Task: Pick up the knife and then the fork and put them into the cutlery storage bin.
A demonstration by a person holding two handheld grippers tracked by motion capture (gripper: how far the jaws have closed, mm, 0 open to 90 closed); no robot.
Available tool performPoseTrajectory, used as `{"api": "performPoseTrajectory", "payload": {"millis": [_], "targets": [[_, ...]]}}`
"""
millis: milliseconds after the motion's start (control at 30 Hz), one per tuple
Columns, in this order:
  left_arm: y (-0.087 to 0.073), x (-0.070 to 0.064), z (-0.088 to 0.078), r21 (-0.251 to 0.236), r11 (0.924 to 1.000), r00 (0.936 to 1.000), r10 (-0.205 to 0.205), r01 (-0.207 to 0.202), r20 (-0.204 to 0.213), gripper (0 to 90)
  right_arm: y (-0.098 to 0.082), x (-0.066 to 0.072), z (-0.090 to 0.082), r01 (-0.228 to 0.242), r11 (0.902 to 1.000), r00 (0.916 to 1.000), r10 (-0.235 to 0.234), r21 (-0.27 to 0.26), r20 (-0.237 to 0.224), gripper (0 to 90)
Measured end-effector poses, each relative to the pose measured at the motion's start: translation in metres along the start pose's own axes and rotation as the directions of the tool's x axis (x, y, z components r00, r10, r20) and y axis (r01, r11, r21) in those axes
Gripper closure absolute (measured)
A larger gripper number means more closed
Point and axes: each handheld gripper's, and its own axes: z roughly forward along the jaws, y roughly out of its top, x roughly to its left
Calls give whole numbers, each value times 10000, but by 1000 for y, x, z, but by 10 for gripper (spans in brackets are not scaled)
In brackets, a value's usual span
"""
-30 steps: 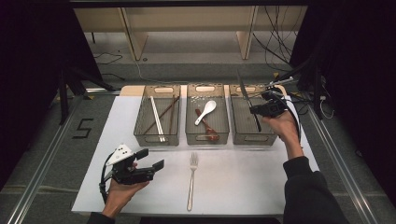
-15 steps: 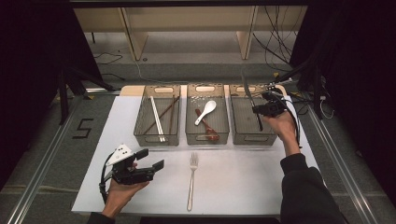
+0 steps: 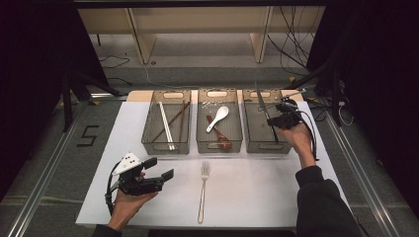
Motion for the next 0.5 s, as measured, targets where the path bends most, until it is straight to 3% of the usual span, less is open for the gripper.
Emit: {"api": "performPoseTrajectory", "payload": {"millis": [300, 367, 500], "targets": [[0, 0, 0, 8, 10000, 10000, -5, 5, -1, 185, -2, 1, 8, 12, 9987, 9994, -30, 516, 335, 785], [0, 0, 0, 7, 10000, 10000, -18, 18, 1, 185, -1, 1, 4, -144, 9997, 9998, 142, 207, 110, 773], [0, 0, 0, -7, 10000, 10000, -7, 7, -3, 185, 4, 7, -6, 84, 9999, 9999, -85, -136, -79, 695]]}}
